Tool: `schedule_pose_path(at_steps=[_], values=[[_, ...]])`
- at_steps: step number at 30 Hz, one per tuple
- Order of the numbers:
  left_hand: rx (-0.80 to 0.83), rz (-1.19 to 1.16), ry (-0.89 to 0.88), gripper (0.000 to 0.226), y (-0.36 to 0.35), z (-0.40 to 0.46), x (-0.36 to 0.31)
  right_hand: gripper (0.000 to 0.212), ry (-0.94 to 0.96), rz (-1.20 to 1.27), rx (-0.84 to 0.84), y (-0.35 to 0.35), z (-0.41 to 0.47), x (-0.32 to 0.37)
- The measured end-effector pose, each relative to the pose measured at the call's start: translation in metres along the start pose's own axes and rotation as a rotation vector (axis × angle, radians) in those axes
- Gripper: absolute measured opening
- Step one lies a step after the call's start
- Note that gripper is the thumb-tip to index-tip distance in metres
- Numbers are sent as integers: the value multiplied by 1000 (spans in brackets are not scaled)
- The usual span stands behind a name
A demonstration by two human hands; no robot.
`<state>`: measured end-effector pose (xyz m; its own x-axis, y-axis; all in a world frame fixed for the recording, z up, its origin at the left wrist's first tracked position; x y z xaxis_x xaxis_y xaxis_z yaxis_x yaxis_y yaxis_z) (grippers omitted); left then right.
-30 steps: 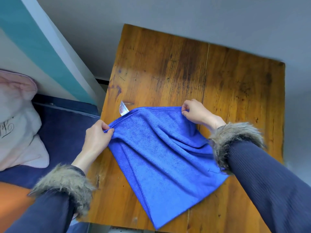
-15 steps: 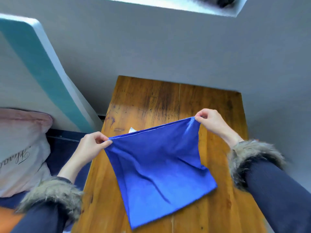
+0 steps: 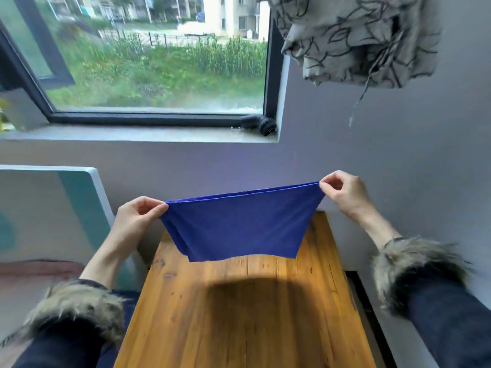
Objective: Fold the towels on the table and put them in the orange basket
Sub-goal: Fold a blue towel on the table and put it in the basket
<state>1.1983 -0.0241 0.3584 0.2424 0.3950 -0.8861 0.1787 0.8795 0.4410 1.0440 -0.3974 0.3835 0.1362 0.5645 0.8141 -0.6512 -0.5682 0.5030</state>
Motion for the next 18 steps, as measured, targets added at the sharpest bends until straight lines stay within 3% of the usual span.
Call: schedule_pose_path(at_steps=[6, 11, 18], values=[[14, 26, -149, 4, 17, 11, -44, 4, -36, 180, -91, 36, 0, 31], [-58, -140, -109, 8, 24, 19, -55, 4, -11, 208, -125, 43, 7, 57], [-29, -182, -72, 10, 32, 28, -53, 4, -20, 227, -140, 45, 4, 65]])
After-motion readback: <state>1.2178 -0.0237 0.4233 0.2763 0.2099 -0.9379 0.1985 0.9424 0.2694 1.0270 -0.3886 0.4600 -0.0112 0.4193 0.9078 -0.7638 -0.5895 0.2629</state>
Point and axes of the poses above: each hand's wrist, its own z-axis towards the middle knuckle, its own y-axis out of the back of the hand, x = y × z, the point moved 1 cm from there along z, towards the middle knuckle, and after that the axes turned 7 degrees about z, right-handed, at the moved point
